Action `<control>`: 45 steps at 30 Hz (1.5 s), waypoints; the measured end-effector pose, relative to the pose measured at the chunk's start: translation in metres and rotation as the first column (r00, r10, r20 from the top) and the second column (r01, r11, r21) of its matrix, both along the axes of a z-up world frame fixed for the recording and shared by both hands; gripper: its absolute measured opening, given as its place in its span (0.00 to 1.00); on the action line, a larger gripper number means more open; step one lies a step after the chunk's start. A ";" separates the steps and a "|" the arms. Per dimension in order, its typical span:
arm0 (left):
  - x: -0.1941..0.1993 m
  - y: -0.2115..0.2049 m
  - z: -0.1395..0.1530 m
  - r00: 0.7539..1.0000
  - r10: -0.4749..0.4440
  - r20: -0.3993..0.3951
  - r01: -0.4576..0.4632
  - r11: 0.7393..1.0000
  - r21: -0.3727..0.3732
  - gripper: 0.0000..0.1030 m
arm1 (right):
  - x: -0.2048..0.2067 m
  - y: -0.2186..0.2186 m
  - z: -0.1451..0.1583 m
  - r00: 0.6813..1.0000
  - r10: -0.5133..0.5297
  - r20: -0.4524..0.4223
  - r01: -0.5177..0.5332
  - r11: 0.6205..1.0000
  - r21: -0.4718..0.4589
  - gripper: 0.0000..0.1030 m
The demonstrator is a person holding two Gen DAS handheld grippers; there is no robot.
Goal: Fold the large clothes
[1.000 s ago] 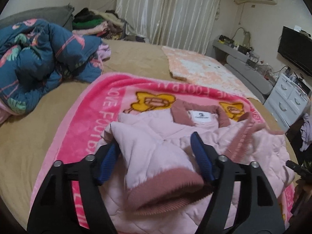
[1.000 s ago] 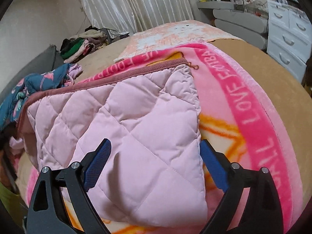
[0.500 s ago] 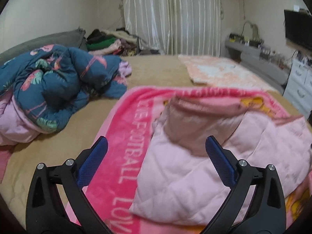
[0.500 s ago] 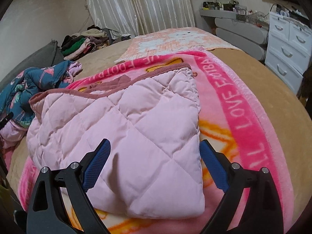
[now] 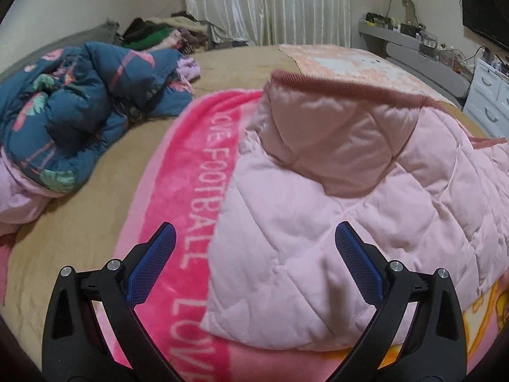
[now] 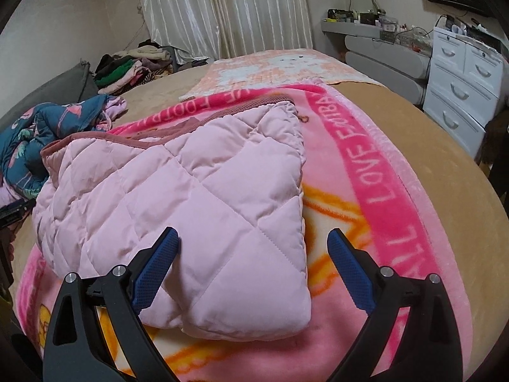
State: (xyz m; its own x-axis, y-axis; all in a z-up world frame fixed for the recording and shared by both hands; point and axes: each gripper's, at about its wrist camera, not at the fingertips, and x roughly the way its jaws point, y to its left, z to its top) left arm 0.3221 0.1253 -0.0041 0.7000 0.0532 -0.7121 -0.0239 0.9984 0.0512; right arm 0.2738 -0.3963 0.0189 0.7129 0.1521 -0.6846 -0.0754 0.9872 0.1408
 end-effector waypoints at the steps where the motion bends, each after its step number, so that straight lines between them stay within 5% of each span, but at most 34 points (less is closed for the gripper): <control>1: 0.002 0.001 -0.004 1.000 -0.007 -0.010 0.007 1.000 -0.013 0.91 | 0.002 0.000 -0.001 1.000 0.005 0.000 -0.005 1.000 0.000 0.91; 6: 0.018 0.009 -0.025 0.996 -0.060 -0.073 0.049 0.989 -0.142 0.91 | 0.010 0.007 -0.005 0.999 0.038 -0.003 -0.038 0.999 0.010 0.90; 10: 0.026 0.010 -0.037 0.993 -0.088 -0.079 0.072 0.978 -0.194 0.88 | 0.015 0.015 -0.008 0.998 0.055 0.002 -0.055 0.998 -0.023 0.75; 12: 0.026 0.007 -0.038 0.994 -0.086 -0.065 0.071 0.979 -0.193 0.63 | 0.017 0.018 -0.009 0.998 0.060 0.009 -0.059 0.998 -0.032 0.60; 13: 0.025 0.007 -0.038 0.996 -0.074 -0.056 0.063 0.980 -0.188 0.38 | 0.017 0.018 -0.008 0.998 0.063 0.013 -0.063 0.997 -0.033 0.46; 14: 0.024 0.008 -0.037 0.996 -0.070 -0.048 0.059 0.980 -0.191 0.23 | 0.017 0.020 -0.007 0.997 0.071 0.022 -0.070 0.997 -0.031 0.35; 17: 0.017 0.004 -0.026 0.998 -0.066 0.003 0.065 0.984 -0.166 0.10 | 0.015 0.026 0.004 0.994 0.080 0.070 -0.076 0.996 -0.050 0.22; 23: 0.008 0.009 0.018 0.988 -0.020 0.152 0.046 0.985 -0.167 0.08 | 0.030 0.041 0.052 0.971 0.077 0.226 -0.063 0.996 -0.071 0.15; 28: 0.032 0.009 0.036 0.983 0.032 0.181 0.000 0.985 -0.173 0.08 | 0.081 0.051 0.072 0.963 0.047 0.264 -0.032 0.998 -0.063 0.14; 37: 0.084 0.008 0.005 0.991 0.093 0.097 -0.079 0.987 -0.138 0.09 | 0.151 0.050 0.026 0.985 -0.043 0.165 0.057 0.995 -0.081 0.13; 45: 0.102 0.004 -0.020 0.993 0.110 0.045 -0.105 0.989 -0.106 0.09 | 0.165 0.049 -0.012 0.992 -0.079 0.098 0.087 0.993 -0.079 0.13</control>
